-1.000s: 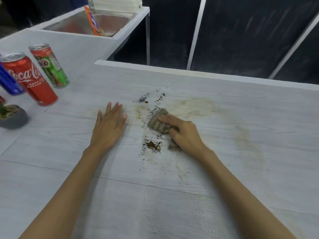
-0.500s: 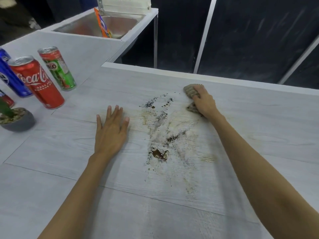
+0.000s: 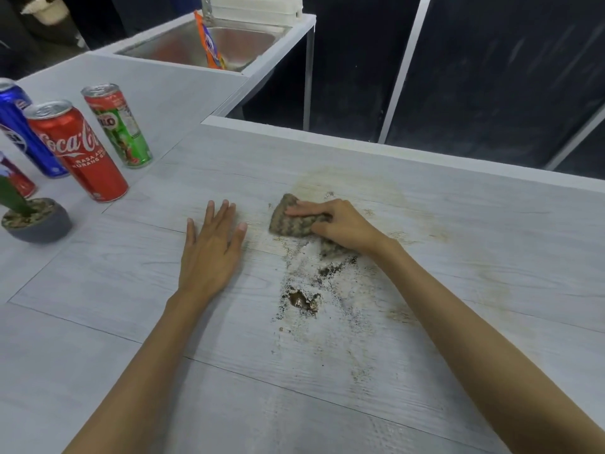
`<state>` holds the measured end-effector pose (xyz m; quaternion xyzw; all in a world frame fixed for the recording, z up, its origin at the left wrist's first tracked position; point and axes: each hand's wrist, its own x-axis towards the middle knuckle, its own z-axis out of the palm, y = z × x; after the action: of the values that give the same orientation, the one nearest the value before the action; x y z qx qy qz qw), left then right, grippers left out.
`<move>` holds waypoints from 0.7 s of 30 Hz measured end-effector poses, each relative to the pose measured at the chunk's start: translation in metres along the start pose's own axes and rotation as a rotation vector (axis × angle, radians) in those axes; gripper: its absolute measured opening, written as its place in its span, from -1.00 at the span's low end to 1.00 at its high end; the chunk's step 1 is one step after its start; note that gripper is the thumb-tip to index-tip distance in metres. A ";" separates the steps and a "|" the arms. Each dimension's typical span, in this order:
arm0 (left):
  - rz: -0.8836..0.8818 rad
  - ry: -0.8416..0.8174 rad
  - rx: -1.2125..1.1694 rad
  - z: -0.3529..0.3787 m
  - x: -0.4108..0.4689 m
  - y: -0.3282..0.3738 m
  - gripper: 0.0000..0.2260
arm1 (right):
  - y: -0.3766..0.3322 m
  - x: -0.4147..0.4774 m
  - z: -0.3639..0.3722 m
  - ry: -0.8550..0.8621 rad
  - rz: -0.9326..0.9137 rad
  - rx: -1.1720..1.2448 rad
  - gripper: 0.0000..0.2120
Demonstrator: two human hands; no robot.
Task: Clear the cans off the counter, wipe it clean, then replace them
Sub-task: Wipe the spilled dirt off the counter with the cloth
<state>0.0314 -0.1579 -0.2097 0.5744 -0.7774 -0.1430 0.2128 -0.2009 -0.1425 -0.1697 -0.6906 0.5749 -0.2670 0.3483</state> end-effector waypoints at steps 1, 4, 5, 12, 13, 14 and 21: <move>0.002 -0.001 -0.002 0.000 0.000 0.000 -0.48 | 0.000 -0.009 0.000 -0.019 -0.002 0.028 -0.58; 0.008 0.001 -0.011 -0.001 0.000 0.000 -0.48 | -0.003 -0.028 -0.002 -0.053 0.015 0.102 -0.56; 0.006 0.003 -0.017 -0.002 0.000 0.000 -0.48 | -0.003 -0.032 -0.004 -0.071 0.020 0.105 -0.56; 0.002 0.012 -0.059 -0.001 0.001 0.001 -0.47 | 0.031 -0.020 -0.065 0.161 0.137 0.381 -0.62; 0.000 0.015 -0.061 -0.001 0.001 0.002 -0.47 | 0.039 -0.011 -0.072 0.271 0.175 0.370 -0.60; -0.002 0.017 -0.064 -0.001 0.001 0.002 -0.47 | 0.045 -0.002 -0.077 0.364 0.213 0.343 -0.59; -0.029 0.009 -0.082 -0.003 0.001 0.005 -0.46 | 0.033 0.028 -0.042 0.291 0.185 -0.263 -0.53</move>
<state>0.0280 -0.1571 -0.2048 0.5769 -0.7615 -0.1752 0.2379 -0.2478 -0.1802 -0.1712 -0.6285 0.7099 -0.2536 0.1917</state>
